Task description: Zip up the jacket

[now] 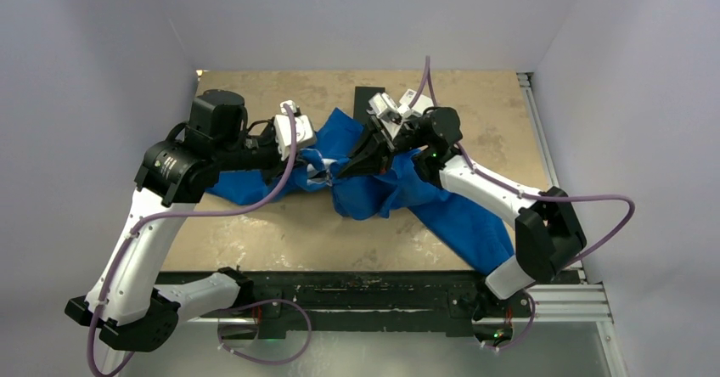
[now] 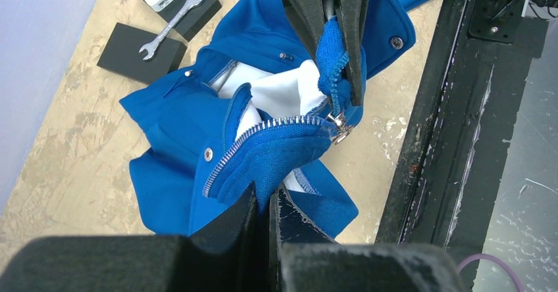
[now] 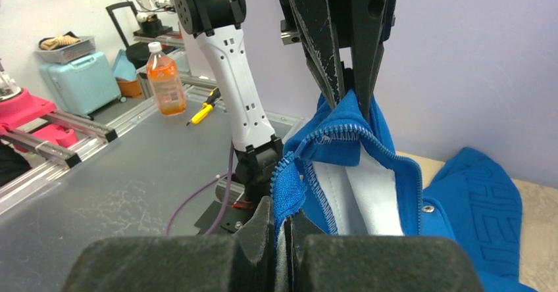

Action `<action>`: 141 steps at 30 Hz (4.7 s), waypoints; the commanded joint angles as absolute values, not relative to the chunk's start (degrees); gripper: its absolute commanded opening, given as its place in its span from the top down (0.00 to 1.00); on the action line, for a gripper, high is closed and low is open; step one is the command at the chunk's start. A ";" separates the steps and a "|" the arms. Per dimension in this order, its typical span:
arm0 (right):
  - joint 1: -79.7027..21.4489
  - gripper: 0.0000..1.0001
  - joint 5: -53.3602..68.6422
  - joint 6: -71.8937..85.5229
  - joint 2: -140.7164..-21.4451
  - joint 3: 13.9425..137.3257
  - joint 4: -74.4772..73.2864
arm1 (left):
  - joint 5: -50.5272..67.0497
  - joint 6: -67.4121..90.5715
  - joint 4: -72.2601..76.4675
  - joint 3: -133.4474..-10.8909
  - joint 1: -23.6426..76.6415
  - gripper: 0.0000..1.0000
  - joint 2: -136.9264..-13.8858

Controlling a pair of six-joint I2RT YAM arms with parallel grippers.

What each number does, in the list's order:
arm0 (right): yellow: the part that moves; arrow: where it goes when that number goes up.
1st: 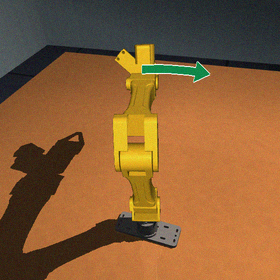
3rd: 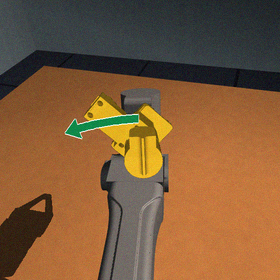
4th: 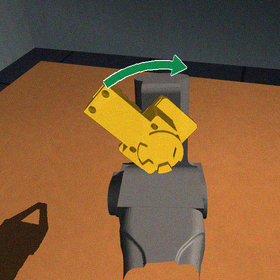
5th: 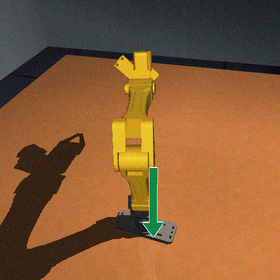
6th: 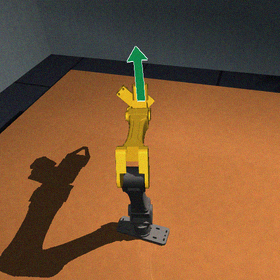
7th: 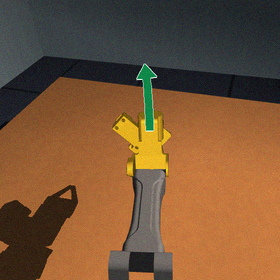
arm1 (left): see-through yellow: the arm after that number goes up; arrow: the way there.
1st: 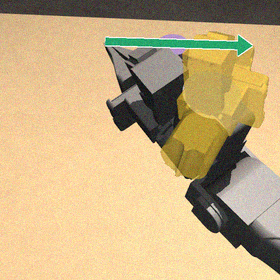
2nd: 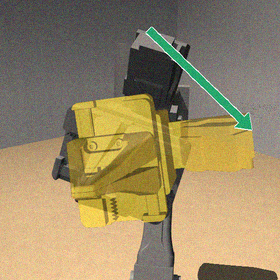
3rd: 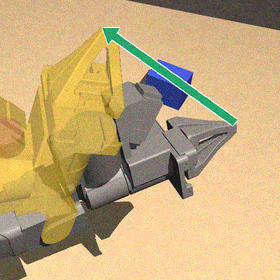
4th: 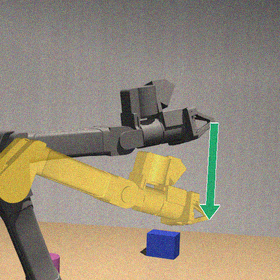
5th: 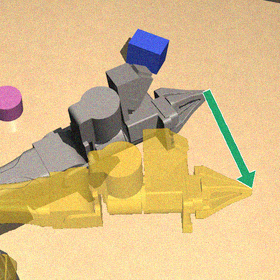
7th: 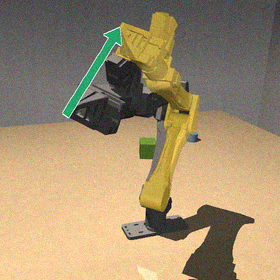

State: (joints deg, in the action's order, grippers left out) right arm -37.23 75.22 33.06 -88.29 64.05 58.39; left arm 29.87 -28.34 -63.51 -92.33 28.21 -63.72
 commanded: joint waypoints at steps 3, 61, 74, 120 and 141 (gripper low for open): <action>-37.70 1.00 76.55 37.69 -88.11 66.62 65.91 | 31.20 -30.01 -61.98 -92.44 28.39 1.00 -62.50; -37.75 1.00 74.44 40.19 -90.22 68.38 67.83 | 33.40 -31.38 -62.60 -92.24 28.39 1.00 -62.36; -37.74 1.00 74.71 45.32 -90.85 67.67 74.38 | 32.77 -32.34 -62.70 -91.53 28.39 1.00 -62.05; -39.19 1.00 75.65 44.60 -89.97 66.73 73.21 | 33.17 -30.12 -60.93 -92.94 27.26 1.00 -62.20; -39.14 1.00 74.79 47.85 -91.75 68.16 76.84 | 36.67 -34.61 -64.03 -91.81 27.29 1.00 -61.36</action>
State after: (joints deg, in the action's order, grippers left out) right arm -38.79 76.12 45.21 -91.48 65.52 71.66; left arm 33.98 -32.34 -64.01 -91.48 27.51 -62.94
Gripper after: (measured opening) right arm 0.036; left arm 0.035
